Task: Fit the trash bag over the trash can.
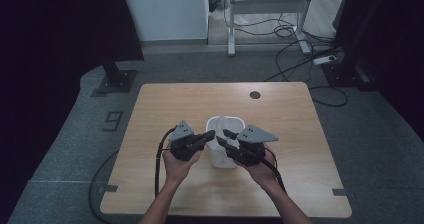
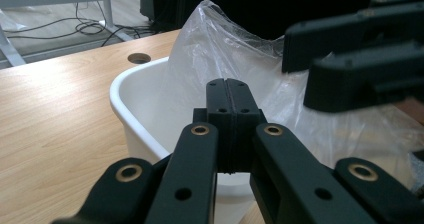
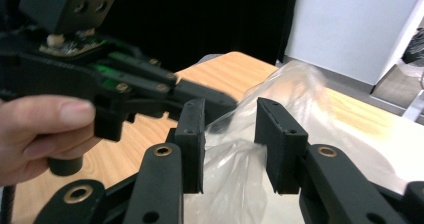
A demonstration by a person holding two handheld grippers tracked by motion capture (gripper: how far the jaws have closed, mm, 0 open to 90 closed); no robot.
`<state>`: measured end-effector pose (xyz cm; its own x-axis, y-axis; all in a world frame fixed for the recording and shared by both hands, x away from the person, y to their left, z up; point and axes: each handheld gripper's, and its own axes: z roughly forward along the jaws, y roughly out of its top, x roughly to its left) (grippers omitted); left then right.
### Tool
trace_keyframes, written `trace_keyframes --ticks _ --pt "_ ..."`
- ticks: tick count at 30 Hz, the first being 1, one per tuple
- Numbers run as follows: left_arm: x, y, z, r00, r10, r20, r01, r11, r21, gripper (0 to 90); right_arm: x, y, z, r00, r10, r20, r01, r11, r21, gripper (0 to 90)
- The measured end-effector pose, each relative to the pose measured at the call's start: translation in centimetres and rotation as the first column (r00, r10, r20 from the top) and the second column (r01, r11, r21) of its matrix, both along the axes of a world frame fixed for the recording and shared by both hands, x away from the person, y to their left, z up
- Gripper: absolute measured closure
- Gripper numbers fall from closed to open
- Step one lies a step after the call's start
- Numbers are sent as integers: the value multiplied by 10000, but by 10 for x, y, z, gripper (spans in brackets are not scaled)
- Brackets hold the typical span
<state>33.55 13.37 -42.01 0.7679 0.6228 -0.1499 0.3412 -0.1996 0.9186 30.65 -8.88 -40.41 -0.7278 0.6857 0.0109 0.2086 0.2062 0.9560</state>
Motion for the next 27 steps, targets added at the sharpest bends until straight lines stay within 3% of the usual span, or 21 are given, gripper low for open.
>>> trace_keyframes --ticks 17,22,27 --pt "0 0 -3 9999 -86 -114 83 9997 -235 900 4 16 -17 9994 -185 -303 153 9946 -1023 661" --pt "0 0 -3 9999 -105 -103 103 9997 -235 900 5 18 -18 9993 -301 -239 270 9924 -1202 745" --pt "0 1 -4 9999 -48 -109 46 9997 -249 900 6 13 -18 9981 -548 -271 516 9929 -1070 844"
